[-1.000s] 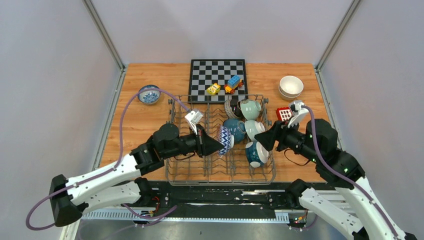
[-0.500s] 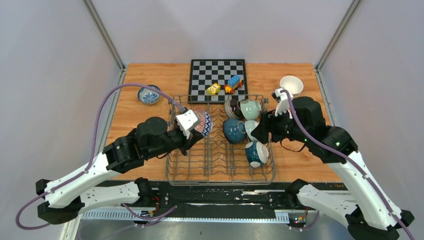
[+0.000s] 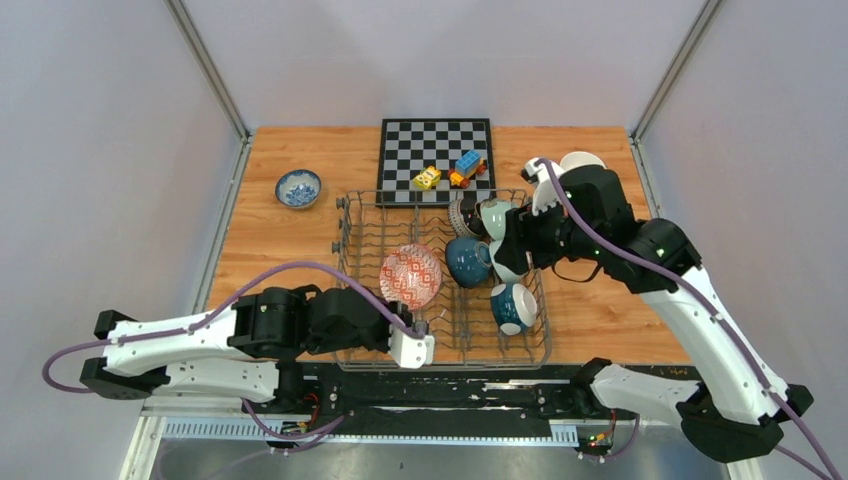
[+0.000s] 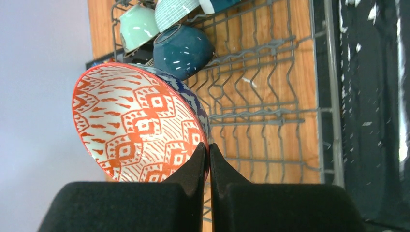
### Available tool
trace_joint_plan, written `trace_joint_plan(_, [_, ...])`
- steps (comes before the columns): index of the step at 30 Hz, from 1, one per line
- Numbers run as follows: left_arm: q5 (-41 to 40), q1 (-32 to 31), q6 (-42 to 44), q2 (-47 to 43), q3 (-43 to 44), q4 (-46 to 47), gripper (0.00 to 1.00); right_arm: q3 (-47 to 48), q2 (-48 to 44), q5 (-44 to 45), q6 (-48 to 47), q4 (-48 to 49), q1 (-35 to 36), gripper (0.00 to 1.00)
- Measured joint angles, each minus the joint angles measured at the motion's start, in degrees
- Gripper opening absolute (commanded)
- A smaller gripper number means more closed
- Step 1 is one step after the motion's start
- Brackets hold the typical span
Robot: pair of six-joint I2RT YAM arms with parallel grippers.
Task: Unload the bowls from the dish rack
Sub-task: Place the bowl with the bowl.
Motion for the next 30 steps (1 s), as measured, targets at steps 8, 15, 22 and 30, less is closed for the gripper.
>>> trace_joint_plan(8, [-2.9,-7.7,13.0,0.6,-4.7,-3.2,0.00,9.7,11.6,3.5,-2.2,-4.4,11.5,0.61])
trace_joint_plan(15, [-5.3,-13.5,20.5,2.7,-7.6,-4.7,0.00,12.5,15.6,7.8,-4.4,-7.0,18.4,0.56])
trace_joint_plan(22, [-3.8,-14.3,21.5,6.0,-7.5,-5.1,0.00,9.4,16.7,12.5,-4.3,-6.5,23.7,0.52])
trace_joint_plan(30, [-1.1,-14.6,19.8,7.0,-7.0,-5.1,0.00,1.6,16.6,13.8,-1.6,-3.1,26.4,0.51])
